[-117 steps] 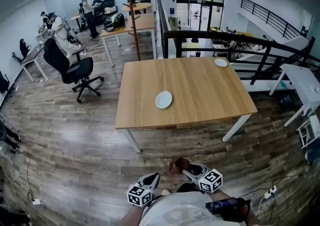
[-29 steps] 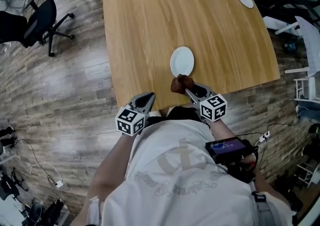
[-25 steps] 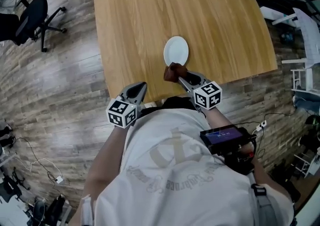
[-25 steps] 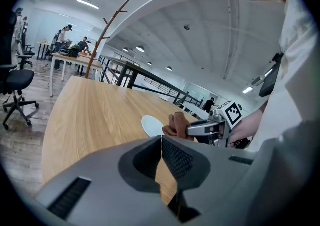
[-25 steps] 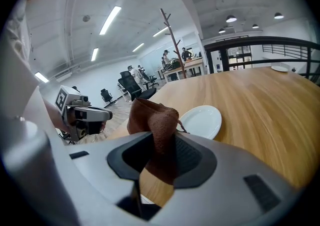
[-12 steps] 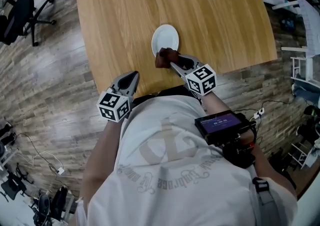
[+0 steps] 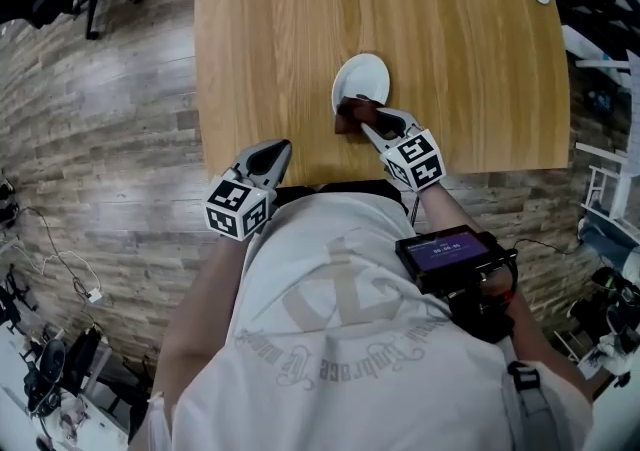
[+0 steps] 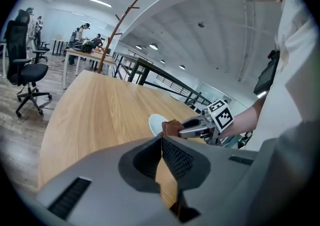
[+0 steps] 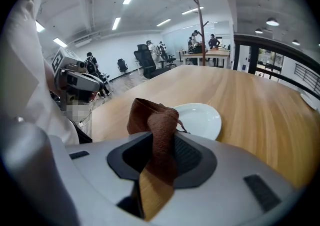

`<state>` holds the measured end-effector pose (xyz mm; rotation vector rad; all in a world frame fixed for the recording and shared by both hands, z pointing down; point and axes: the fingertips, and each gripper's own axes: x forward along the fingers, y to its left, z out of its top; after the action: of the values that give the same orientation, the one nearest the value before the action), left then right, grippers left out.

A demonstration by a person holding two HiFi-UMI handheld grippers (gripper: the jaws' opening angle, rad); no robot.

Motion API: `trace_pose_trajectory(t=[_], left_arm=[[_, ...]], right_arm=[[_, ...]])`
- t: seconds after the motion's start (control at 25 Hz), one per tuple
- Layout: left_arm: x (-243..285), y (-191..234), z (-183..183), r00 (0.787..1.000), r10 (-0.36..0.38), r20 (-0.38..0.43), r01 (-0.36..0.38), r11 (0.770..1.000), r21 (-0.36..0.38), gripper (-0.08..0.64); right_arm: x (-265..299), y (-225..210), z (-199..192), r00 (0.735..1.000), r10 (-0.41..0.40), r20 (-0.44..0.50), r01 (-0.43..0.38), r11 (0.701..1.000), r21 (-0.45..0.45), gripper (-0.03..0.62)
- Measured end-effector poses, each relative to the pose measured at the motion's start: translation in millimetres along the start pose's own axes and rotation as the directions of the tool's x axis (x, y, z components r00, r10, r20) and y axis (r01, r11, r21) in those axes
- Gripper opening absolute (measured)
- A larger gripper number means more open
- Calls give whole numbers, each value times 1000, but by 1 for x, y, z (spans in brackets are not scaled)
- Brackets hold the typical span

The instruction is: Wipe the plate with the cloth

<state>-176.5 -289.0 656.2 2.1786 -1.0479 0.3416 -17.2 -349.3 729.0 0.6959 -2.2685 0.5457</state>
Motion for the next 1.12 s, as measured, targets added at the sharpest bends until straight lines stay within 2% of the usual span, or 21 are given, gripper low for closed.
trace_pose_trajectory(t=[0.28,0.44,0.64,1.12], left_arm=[[-13,12,-5,999,48,17,-47,998,-36,14],[-14,15,-5,999,46,18,-45,998,-40,14],[-15,16,-6,999,36,12,-36,999,-33,14],[5,6,8,1000,-15,15,15,1000,2,12]], right_arm=[[27,17,40,997,58,41,-56,997,-49,127],[47,16,60,997,58,54,-57,998,-19,127],[45,4,49,1000,9,10,-9,1000,20,127],[-11,-52,8,989,-146,-21,147,987,72,127]])
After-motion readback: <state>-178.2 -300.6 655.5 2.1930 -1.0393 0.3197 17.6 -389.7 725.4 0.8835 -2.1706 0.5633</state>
